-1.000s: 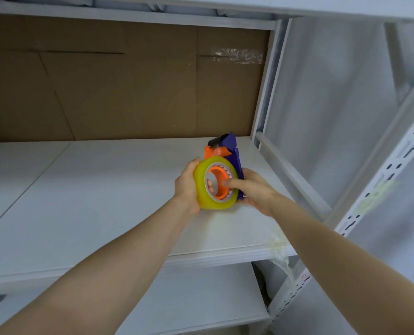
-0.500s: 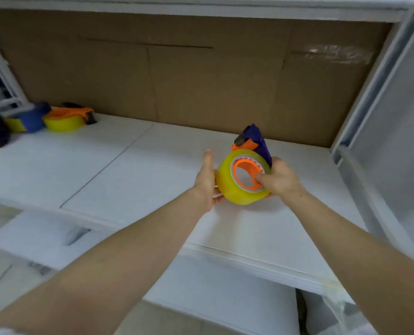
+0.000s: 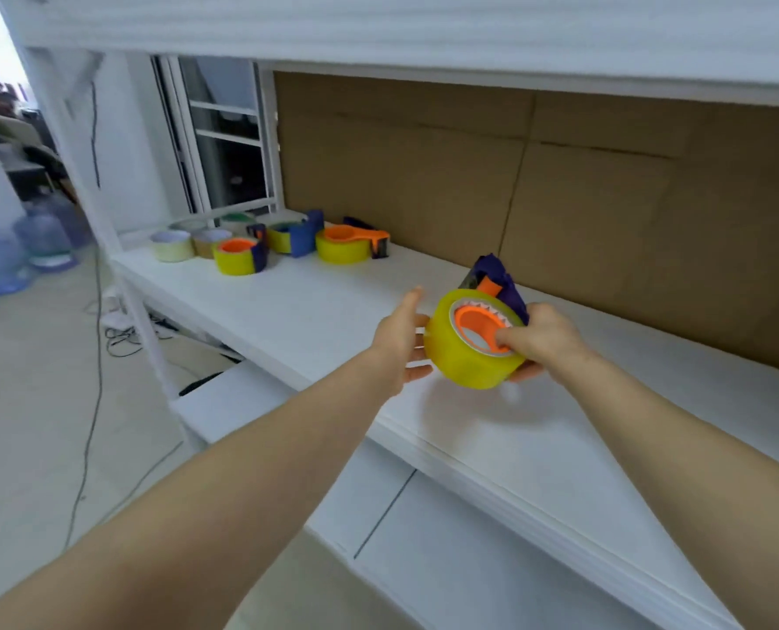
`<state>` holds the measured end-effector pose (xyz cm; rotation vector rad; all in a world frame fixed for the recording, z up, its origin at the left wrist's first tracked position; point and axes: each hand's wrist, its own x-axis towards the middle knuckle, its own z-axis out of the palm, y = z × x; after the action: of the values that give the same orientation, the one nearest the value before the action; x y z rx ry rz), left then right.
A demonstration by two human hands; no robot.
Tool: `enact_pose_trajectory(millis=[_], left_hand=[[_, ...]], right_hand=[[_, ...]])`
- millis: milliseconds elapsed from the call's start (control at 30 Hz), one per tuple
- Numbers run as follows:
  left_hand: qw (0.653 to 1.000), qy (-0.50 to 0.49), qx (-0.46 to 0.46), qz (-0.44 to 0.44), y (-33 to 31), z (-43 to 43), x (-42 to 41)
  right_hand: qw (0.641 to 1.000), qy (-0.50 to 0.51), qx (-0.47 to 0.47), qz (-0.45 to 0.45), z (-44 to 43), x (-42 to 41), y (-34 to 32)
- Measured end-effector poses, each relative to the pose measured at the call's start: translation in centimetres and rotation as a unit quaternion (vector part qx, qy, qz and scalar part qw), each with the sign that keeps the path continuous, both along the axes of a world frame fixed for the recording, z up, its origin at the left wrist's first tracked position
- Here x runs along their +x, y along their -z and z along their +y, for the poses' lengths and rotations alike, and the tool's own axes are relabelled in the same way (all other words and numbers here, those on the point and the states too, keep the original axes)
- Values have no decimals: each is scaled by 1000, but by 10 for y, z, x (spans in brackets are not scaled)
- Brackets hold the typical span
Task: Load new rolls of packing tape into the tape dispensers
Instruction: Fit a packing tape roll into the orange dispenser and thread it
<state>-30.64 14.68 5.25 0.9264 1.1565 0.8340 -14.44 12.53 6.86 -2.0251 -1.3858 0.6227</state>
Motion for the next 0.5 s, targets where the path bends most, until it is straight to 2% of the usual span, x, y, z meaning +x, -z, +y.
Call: enact_pose_trajectory(millis=[233, 500], left_hand=[[993, -119, -13, -5, 5, 73, -172], [985, -174, -10, -3, 17, 140, -277]], right_hand=[[999, -42, -2, -2, 95, -141, -2], [996, -74, 38, -28, 189, -221, -2]])
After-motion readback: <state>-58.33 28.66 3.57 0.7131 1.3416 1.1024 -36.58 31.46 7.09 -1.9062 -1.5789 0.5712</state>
